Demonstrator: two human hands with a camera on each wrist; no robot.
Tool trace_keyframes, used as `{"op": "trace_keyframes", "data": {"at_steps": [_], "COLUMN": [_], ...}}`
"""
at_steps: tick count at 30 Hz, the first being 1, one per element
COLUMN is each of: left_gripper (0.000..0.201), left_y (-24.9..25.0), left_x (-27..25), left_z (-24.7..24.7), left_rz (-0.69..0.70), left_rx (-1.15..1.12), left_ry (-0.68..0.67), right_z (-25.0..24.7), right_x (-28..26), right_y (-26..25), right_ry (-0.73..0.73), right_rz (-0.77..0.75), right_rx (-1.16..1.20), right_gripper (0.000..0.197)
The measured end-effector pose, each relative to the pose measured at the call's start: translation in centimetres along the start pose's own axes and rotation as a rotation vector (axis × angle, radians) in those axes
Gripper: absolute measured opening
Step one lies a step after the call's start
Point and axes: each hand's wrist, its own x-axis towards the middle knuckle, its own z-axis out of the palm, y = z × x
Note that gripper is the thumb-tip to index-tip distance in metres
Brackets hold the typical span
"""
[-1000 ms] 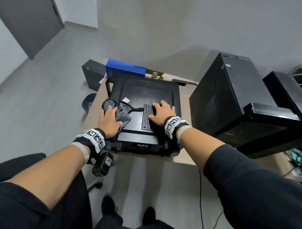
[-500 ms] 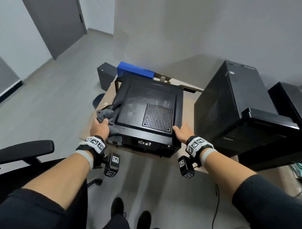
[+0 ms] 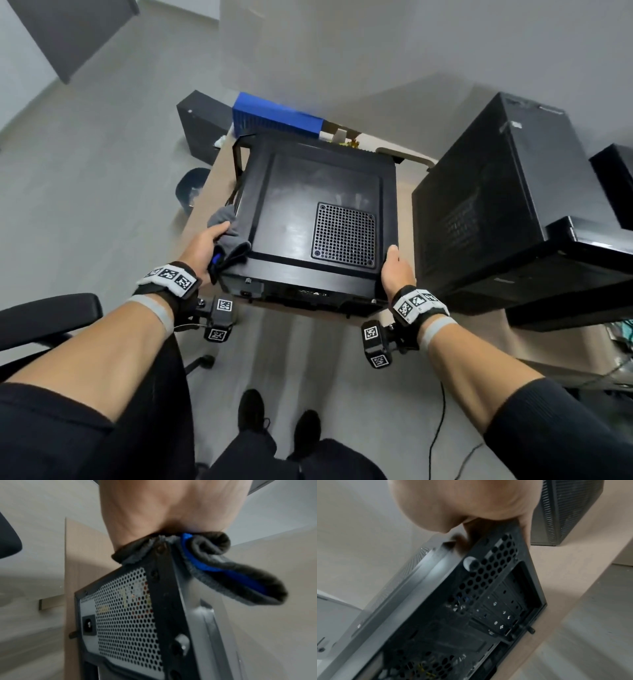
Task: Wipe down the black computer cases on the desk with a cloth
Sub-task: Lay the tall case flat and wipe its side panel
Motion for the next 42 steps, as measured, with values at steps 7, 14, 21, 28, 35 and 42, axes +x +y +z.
{"op": "trace_keyframes", "data": {"at_steps": [7,14,21,28,35,42], "left_gripper": [0.040,0.026,0.028,0.043,0.043,0.045], "left_y": [0.0,-0.9,-4.1,-11.5,-15.4,-14.4], "left_x": [0.2,-1.3,-5.4,-4.8,-5.4,-5.3], "left_z": [0.1,-1.4,-1.5,-6.9,-5.1,-5.5], "left_rz": [0.049,0.121,0.105,0.031,-0.244,-0.142], "left_rx": [-0.047,-0.043,-0.084,-0.175,-0.197,-0.220], "left_ry": [0.028,0.140,0.260,0.466,0.400,0.322], "right_z": [-0.1,0.5,0.0,-0.4,0.1,0.2], "right_x": [0.3,-0.8,-0.9,-0.6,-0.2,-0.4], "right_y": [0.4,0.3,1.2,2.7,3.1,2.8], "right_ry": [0.021,-0.036,-0.089,-0.151,-0.114,-0.096], "right_rz": [0.021,-0.051,-0.187,-0.327,-0.383,-0.335], "right_rx": [0.014,-0.053,-0.158,-0.228,-0.253,-0.206], "right_gripper": [0.064,0.060,0.061,0.058,0.059,0.059]}}
